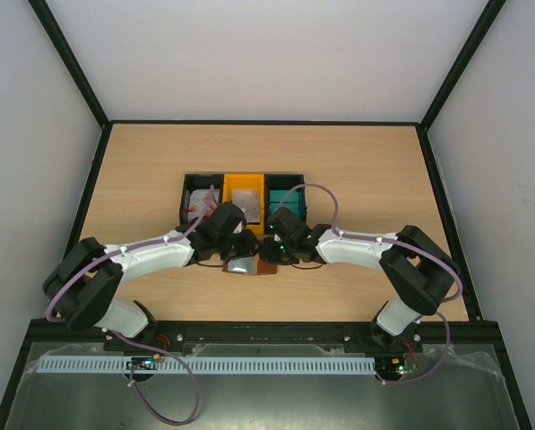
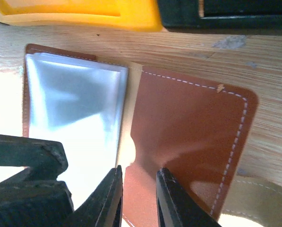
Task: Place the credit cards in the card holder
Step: Open the card holder at the center of the board.
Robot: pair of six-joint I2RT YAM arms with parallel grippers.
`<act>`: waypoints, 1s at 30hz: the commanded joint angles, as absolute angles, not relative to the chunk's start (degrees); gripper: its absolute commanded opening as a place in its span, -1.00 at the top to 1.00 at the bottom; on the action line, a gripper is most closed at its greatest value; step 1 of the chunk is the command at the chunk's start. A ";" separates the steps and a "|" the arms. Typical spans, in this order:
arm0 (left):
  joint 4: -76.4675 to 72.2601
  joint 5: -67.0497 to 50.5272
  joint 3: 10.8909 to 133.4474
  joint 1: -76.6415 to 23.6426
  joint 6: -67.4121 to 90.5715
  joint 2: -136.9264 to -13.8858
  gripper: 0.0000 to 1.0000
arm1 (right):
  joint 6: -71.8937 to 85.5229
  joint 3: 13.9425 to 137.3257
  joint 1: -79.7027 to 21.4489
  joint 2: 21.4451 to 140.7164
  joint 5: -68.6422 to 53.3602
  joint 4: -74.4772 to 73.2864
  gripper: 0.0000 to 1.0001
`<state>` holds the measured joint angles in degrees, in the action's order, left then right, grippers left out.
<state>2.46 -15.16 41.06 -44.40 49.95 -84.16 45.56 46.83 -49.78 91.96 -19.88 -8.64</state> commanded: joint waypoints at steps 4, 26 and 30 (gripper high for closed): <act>13.12 -6.35 42.17 -44.24 49.22 -81.35 0.32 | 45.55 50.08 -51.42 94.46 -19.25 -8.64 0.48; 9.39 -8.96 37.79 -40.78 48.97 -80.29 0.18 | 44.81 51.41 -52.68 98.21 -17.24 -9.49 0.24; 8.34 -10.19 37.75 -40.69 48.68 -79.55 0.35 | 44.91 51.38 -52.67 98.17 -17.19 -9.49 0.25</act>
